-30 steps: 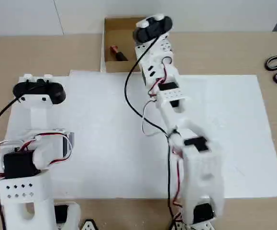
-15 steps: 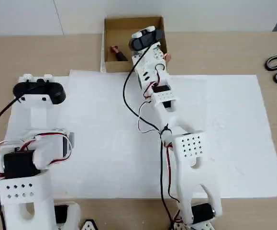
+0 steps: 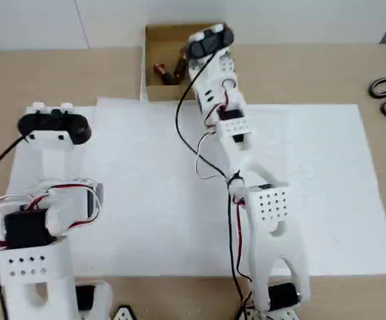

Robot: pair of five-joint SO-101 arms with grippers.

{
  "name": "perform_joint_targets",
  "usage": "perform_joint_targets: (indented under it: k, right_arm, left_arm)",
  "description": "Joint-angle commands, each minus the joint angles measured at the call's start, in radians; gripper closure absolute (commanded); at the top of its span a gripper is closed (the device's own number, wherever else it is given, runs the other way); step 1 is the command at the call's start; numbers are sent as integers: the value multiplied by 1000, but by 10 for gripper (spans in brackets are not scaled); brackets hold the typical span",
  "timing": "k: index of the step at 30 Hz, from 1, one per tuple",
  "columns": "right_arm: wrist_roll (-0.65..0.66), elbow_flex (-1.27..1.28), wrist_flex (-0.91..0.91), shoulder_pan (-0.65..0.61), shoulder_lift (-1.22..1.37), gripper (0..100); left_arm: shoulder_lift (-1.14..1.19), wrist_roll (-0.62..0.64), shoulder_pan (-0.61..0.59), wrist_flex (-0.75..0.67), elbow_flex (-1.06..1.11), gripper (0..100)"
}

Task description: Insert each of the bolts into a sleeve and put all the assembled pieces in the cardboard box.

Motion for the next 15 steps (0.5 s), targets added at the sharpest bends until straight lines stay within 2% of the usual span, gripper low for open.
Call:
perform_joint_targets:
  k: [1, 9, 15]
  right_arm:
    - [8, -52, 62, 24, -174, 800]
    - [8, -51, 274, 56, -387, 800]
    - [9, -49, 578, 50, -605, 800]
  left_arm:
    - [-18, -5, -2, 2, -59, 847]
    - [-20, -6, 0, 3, -143, 847]
    - [-180, -5, 0, -5, -200, 845]
